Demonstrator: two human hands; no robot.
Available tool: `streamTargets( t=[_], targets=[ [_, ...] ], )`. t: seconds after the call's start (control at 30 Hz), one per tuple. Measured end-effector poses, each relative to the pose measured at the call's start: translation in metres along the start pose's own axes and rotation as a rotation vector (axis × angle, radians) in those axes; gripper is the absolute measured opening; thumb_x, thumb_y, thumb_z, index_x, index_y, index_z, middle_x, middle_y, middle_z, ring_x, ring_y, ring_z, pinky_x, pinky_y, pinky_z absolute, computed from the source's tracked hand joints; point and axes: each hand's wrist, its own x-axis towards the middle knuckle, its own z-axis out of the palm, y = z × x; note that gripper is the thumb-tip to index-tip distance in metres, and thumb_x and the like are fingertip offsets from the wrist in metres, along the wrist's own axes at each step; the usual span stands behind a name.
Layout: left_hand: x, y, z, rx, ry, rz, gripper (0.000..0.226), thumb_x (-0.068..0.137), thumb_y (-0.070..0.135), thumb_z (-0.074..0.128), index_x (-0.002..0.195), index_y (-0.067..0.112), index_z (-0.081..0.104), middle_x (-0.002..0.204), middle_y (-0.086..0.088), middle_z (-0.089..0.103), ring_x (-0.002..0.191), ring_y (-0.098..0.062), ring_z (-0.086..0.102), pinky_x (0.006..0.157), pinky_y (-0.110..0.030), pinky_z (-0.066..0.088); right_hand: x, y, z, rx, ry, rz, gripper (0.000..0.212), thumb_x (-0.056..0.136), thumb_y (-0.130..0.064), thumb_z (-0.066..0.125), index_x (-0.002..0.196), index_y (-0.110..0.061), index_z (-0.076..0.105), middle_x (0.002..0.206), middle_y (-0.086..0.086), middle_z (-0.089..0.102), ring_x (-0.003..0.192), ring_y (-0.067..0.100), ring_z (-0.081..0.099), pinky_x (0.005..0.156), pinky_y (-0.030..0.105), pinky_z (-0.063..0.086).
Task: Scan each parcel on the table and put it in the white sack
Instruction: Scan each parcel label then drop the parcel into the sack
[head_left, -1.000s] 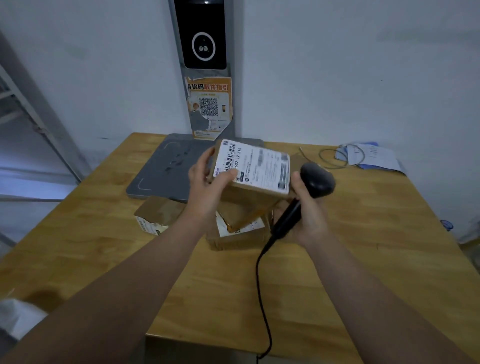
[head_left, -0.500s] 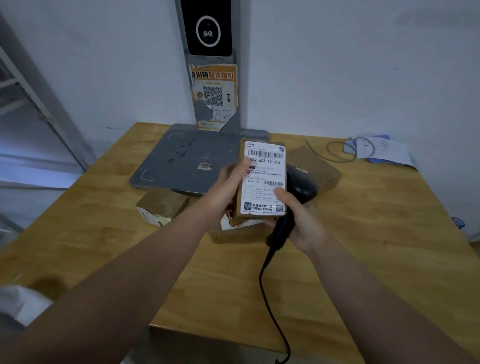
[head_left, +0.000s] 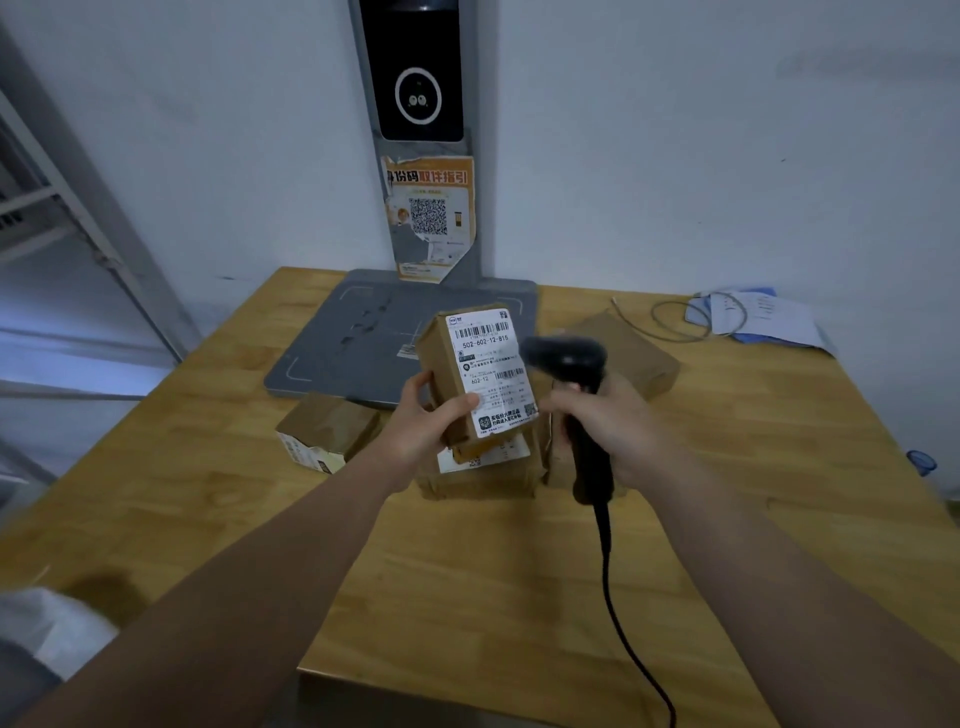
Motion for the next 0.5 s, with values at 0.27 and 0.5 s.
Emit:
streamTargets(
  t=[0.27, 0.5],
  targets=[
    [0.006, -0.003, 0.012, 0.034, -0.002, 0.032, 0.09, 0.079, 0.032, 0.077, 0.148, 0.03, 0.02, 0.13, -0.007, 0.058, 0.105, -0.02, 0.064, 0.093, -0.037, 0.051, -0.021, -0.006, -0.009, -0.124, 0.121, -0.172, 0.023, 0.089, -0.024, 0.063, 0.078, -0.004, 0.06, 0.051, 0.005, 0.058, 0.046, 0.018, 0.057, 0.045, 0.025, 0.047],
    [0.009, -0.002, 0.024, 0.108, -0.002, 0.048, 0.095, 0.076, 0.036, 0.08, 0.147, 0.034, 0.018, 0.132, -0.006, 0.056, 0.112, -0.023, 0.061, 0.102, -0.045, 0.047, -0.04, -0.001, -0.015, 0.0, 0.147, -0.129, 0.041, 0.089, -0.029, 0.066, 0.057, -0.005, 0.057, 0.051, 0.012, 0.054, 0.042, 0.022, 0.052, 0.041, 0.025, 0.045]
  ],
)
